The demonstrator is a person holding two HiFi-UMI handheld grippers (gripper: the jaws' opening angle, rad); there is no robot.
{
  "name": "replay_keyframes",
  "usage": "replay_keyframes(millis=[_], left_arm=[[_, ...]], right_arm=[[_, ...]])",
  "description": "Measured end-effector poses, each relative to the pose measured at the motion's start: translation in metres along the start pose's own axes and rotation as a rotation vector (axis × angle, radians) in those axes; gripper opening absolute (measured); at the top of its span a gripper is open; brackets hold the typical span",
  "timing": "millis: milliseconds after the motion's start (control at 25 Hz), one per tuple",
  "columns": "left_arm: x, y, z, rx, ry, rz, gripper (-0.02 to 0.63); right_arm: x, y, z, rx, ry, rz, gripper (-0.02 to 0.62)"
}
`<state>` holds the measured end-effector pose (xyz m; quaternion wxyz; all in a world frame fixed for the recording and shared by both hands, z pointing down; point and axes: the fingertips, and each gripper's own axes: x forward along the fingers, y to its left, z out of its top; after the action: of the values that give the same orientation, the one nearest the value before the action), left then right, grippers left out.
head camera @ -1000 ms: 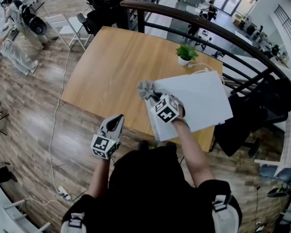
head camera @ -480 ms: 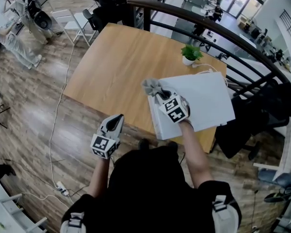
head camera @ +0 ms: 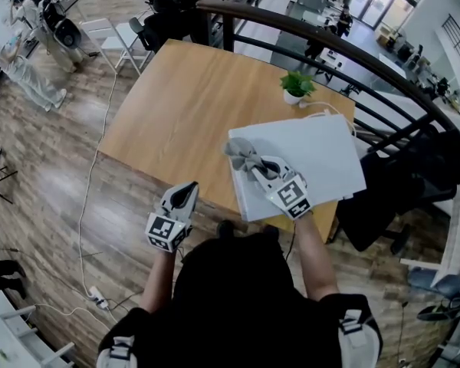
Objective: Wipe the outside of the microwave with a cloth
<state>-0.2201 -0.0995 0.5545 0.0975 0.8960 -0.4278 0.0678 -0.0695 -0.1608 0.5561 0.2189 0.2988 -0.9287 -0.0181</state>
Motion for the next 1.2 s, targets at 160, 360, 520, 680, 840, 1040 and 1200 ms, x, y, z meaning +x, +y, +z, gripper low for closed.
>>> replay_keyframes(millis=[160,360,520,680,840,1040,1200], left_arm=[[0.006,-0.01,0.0,-0.003,0.011,0.008,0.003],[0.016,-0.025,0.003,-0.011,0.013,0.021,0.003],[0.026,-0.041,0.005,-0.013,0.013,0.021,0.003],[0.039,-0.061,0.011,-0.005,0.008,0.017,0.003],[0.049,-0.083,0.012,0.004,0.016,0.017,0.003],[0.059,-0.112,0.014,0.022,0.024,0.02,0.003],[0.063,-0.128,0.012,0.02,0.037,0.042,0.003]], right_arm=[[-0.043,-0.004,-0.014,0.076,-0.044,-0.041,0.025],[-0.087,-0.022,-0.046,0.191,-0.054,-0.088,0.026],[-0.101,-0.031,-0.048,0.2,-0.075,-0.082,0.026],[-0.112,-0.038,-0.039,0.175,-0.119,-0.054,0.025],[-0.129,-0.04,-0.044,0.166,-0.131,-0.033,0.025],[-0.148,-0.044,-0.061,0.178,-0.111,-0.024,0.025],[-0.155,-0.039,-0.065,0.14,-0.104,0.024,0.025]])
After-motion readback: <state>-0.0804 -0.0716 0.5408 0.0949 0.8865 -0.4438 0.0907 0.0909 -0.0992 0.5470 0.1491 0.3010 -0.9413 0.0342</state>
